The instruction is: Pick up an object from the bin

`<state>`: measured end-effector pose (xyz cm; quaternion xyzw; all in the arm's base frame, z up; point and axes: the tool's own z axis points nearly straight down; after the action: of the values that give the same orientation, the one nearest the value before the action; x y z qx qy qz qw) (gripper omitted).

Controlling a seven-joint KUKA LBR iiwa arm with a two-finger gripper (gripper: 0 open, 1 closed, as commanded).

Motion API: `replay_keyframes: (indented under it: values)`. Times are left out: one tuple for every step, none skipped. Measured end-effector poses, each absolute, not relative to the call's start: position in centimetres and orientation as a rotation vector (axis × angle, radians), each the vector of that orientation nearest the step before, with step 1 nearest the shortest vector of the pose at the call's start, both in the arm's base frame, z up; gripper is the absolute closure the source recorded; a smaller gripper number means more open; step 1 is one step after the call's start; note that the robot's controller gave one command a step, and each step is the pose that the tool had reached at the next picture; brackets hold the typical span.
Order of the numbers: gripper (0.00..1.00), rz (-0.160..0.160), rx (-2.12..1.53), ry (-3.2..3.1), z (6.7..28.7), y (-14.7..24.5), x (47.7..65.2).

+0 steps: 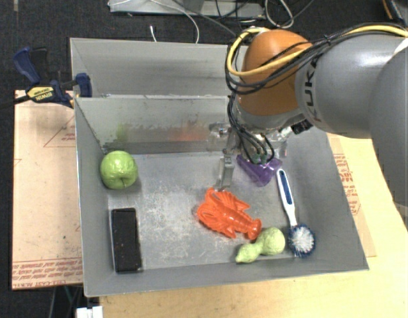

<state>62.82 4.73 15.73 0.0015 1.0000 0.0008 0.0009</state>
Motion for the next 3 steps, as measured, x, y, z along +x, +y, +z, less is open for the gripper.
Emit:
replay_keyframes:
  values:
    - [0.0, 0.002, 0.005, 3.14, 15.7, 4.7, 62.8]
    - [0.0, 0.003, -0.048, 3.138, 15.1, 2.8, 62.4]
    - [0.0, 0.006, -0.051, 3.132, 13.7, 1.7, 62.9]
